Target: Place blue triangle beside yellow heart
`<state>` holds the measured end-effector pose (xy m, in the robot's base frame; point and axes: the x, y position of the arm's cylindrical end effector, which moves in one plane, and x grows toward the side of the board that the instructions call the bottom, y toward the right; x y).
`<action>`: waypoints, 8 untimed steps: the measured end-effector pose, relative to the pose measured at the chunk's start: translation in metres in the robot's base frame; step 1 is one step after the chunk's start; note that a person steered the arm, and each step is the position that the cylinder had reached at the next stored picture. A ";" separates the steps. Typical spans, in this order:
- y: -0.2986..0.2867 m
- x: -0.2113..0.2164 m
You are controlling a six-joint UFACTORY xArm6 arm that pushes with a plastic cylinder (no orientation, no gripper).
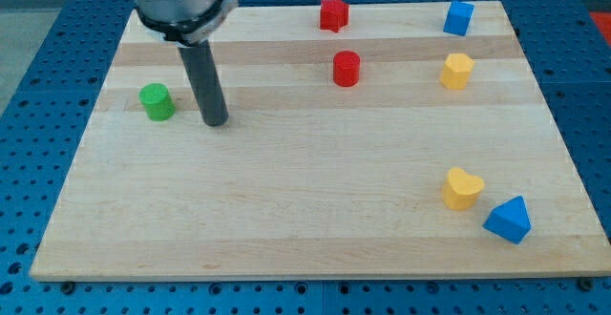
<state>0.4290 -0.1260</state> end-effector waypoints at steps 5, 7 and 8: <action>0.155 0.171; 0.247 0.182; 0.287 0.183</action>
<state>0.6115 0.1612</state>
